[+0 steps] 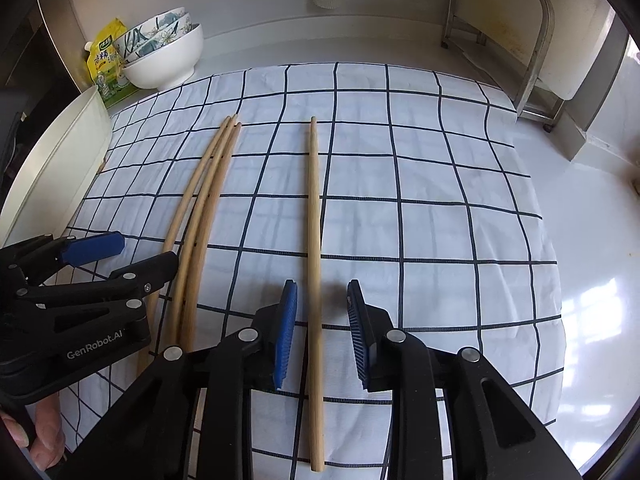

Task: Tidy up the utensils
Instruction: 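Close the left tool on a chopstick while the right tool closes on another chopstick, then lift both held chopsticks and carry them over the white basin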

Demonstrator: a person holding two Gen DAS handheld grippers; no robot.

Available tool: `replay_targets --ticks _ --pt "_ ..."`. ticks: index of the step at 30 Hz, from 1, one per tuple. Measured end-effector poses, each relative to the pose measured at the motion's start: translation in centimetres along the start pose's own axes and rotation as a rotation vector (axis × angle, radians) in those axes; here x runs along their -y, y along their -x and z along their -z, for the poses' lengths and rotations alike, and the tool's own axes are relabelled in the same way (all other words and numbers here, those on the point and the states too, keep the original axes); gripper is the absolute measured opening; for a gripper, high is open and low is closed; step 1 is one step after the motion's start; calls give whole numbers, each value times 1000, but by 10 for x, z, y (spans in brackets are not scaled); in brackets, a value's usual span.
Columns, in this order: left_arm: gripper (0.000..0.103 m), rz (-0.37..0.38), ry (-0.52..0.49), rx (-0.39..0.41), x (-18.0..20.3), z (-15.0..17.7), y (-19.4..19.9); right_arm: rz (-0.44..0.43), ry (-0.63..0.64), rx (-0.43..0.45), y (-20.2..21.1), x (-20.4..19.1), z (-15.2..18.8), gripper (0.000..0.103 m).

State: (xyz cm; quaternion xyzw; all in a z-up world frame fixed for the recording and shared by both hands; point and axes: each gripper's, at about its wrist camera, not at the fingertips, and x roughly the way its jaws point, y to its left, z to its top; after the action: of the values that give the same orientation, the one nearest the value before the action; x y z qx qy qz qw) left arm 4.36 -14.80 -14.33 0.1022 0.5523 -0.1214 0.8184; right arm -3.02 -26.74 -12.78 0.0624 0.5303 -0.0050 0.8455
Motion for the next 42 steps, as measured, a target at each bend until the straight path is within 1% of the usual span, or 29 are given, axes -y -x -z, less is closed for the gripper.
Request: replay_targets --ticks 1,2,3,4,5,6,7,11,14,19,24,28,33,39,42 --pt "47 9 -2 -1 1 -1 1 5 6 4 -1 -1 0 25" --pt "42 12 -5 0 3 -2 1 12 14 7 -1 -3 -1 25" --pt "34 14 -11 1 5 -3 2 15 20 10 -2 -4 -1 25" --pt "25 18 -17 2 6 -3 2 18 25 13 -2 -5 -1 23" --pt "20 20 -21 2 7 -3 3 18 30 15 -2 -6 -1 14" --pt "10 25 -26 0 8 -3 3 20 33 14 -2 -7 -1 9" --pt "7 30 -29 -3 8 -3 3 19 33 11 -2 -7 -2 7" --pt "7 51 -26 -22 5 -3 4 -6 3 -4 0 -6 -3 6" --pt "7 77 -8 -31 -6 -3 9 -31 -27 -3 7 -6 -5 6" --pt "7 109 10 -10 -32 -5 31 -60 -49 30 33 -15 -15 6" --pt "7 126 38 49 -64 -6 65 -99 -53 82 60 -36 -36 6" --pt "7 110 75 117 -99 -11 92 -150 -28 130 76 -72 -61 6" --pt "7 66 145 177 -165 -13 119 -231 29 150 78 -132 -92 6" --pt "7 17 237 181 -243 -5 117 -300 122 131 63 -214 -120 6" --pt "7 2 268 174 -272 -3 110 -318 152 103 49 -246 -130 6"
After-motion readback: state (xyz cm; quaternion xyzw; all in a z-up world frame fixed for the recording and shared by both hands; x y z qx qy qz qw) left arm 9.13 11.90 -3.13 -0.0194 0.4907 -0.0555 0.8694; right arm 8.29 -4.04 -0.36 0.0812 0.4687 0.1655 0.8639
